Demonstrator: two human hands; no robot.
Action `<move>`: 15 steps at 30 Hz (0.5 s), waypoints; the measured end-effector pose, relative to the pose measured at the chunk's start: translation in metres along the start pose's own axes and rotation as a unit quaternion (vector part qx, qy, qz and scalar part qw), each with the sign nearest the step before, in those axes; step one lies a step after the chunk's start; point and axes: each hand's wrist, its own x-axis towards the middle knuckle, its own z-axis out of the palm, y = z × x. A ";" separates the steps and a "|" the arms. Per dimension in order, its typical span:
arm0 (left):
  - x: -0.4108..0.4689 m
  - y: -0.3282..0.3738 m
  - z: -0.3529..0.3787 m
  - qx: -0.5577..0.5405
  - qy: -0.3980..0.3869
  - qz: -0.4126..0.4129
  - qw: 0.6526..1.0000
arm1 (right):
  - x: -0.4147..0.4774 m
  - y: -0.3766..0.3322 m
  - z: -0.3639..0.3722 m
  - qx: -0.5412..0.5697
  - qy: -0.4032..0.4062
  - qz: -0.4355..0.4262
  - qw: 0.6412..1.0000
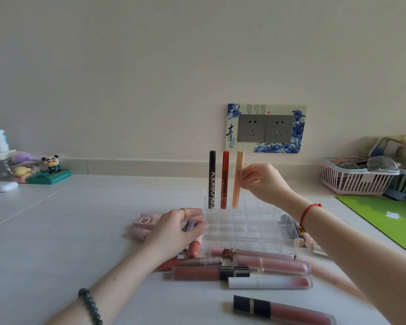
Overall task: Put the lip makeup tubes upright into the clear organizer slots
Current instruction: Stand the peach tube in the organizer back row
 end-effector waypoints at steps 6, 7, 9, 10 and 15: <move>-0.001 0.000 0.000 0.006 0.008 0.006 1.000 | 0.001 0.005 0.000 -0.016 -0.013 -0.015 1.000; -0.001 0.000 0.001 0.003 0.006 0.005 1.000 | 0.002 0.005 0.000 -0.021 -0.016 -0.019 0.999; -0.001 -0.002 0.001 -0.003 0.001 0.002 1.000 | 0.003 0.006 0.000 -0.030 -0.024 -0.023 0.999; -0.001 -0.002 0.001 -0.005 0.000 0.000 1.000 | 0.003 0.006 0.000 -0.032 -0.027 -0.023 0.999; 0.000 -0.004 0.002 -0.006 -0.001 -0.001 1.000 | 0.003 0.008 -0.001 -0.042 -0.035 -0.027 0.998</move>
